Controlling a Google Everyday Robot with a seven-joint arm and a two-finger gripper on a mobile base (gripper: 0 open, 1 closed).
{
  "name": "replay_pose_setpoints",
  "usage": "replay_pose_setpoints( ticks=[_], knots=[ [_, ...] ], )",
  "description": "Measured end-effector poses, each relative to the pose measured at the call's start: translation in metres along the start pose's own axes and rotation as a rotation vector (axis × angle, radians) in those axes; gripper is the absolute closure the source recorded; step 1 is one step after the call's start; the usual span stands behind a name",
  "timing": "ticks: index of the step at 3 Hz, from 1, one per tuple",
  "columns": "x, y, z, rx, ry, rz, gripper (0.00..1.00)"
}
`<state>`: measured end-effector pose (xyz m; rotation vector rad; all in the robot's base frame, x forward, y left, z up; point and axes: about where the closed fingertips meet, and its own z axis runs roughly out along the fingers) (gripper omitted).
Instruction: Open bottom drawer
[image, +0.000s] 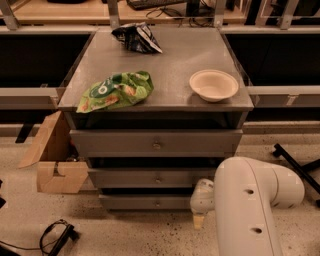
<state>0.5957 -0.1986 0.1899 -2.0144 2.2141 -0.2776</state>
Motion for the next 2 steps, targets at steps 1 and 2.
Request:
replay_pose_setpoints(
  ticks=[1, 2],
  knots=[
    [-0.004, -0.005, 0.007, -0.008, 0.004, 0.003, 0.00],
    [-0.015, -0.001, 0.019, -0.039, -0.009, 0.002, 0.26]
  ],
)
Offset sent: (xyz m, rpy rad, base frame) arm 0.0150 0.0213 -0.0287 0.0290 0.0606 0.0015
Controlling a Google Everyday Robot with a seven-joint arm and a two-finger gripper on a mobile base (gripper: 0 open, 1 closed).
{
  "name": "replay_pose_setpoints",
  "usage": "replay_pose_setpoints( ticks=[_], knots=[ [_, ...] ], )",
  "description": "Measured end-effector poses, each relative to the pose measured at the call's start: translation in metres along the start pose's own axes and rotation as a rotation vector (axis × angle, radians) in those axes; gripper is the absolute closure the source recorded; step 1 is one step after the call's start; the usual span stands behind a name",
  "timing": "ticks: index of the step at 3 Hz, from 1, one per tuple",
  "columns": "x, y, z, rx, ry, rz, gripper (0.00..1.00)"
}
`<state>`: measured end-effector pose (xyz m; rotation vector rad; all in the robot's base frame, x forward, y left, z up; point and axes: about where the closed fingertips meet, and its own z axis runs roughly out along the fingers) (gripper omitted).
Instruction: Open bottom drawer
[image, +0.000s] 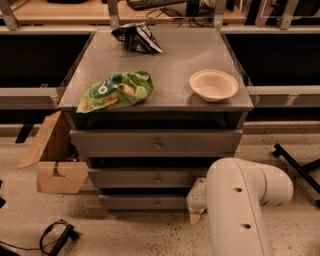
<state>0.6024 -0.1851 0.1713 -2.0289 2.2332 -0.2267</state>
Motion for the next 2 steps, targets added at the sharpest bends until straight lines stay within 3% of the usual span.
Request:
replay_pose_setpoints(
  ticks=[1, 2],
  knots=[
    [-0.0018, 0.0015, 0.0018, -0.013, -0.003, -0.002, 0.49],
    [0.0078, -0.0025, -0.0055, -0.012, 0.010, 0.005, 0.80]
  ],
)
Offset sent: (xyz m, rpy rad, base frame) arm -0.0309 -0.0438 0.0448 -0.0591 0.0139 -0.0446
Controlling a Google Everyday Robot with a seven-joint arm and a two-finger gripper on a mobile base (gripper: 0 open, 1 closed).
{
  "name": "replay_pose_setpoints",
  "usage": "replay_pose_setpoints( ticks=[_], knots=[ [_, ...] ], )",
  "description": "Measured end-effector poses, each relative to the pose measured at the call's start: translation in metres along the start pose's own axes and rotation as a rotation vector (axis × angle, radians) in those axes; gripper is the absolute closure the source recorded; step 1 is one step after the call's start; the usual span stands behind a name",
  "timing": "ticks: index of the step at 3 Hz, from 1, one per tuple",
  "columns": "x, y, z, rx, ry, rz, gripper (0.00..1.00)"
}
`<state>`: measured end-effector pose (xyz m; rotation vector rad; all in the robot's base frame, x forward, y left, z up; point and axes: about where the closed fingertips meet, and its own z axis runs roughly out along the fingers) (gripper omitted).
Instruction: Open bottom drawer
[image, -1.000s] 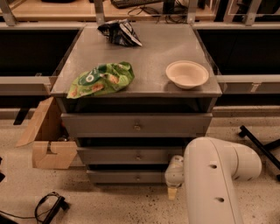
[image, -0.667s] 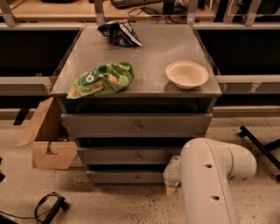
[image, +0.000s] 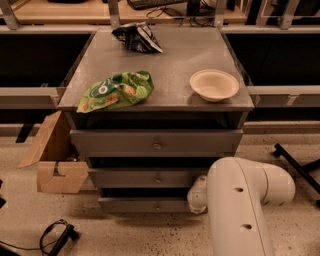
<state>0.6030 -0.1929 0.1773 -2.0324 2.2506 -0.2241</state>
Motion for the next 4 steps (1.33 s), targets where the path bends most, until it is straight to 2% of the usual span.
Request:
replay_pose_setpoints(
  ticks=[1, 4],
  knots=[
    [0.000, -0.003, -0.004, 0.000, 0.000, 0.000, 1.00],
    [-0.001, -0.015, -0.009, 0.002, -0.004, -0.003, 1.00]
  ],
)
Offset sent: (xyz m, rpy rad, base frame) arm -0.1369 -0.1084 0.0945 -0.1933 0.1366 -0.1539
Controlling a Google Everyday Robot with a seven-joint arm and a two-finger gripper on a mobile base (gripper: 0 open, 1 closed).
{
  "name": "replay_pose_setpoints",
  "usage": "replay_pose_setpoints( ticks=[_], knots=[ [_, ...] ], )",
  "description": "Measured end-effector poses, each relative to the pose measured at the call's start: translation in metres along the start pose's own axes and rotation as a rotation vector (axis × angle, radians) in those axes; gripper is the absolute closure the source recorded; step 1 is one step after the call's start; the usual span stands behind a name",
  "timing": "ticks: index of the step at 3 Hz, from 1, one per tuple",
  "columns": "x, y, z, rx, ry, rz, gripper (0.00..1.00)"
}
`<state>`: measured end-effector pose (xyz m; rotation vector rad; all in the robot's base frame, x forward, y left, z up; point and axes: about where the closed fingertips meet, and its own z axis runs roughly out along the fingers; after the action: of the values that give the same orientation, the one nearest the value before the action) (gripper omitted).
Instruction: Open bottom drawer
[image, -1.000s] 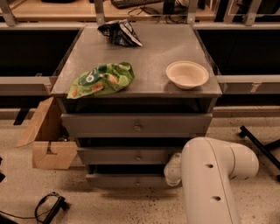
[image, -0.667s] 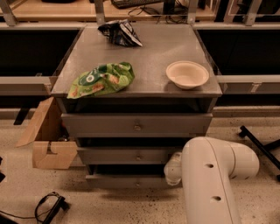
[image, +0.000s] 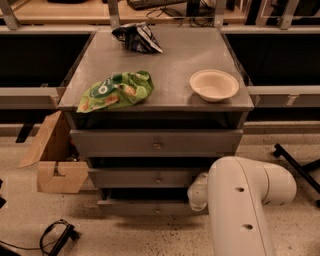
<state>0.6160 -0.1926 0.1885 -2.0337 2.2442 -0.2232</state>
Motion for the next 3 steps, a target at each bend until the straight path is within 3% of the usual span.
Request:
replay_pose_setpoints(
  ticks=[1, 3],
  knots=[
    [-0.0003, -0.0019, -0.0004, 0.001, -0.001, 0.001, 0.99],
    [-0.0003, -0.0018, -0.0004, 0.001, -0.001, 0.001, 0.55]
  ],
)
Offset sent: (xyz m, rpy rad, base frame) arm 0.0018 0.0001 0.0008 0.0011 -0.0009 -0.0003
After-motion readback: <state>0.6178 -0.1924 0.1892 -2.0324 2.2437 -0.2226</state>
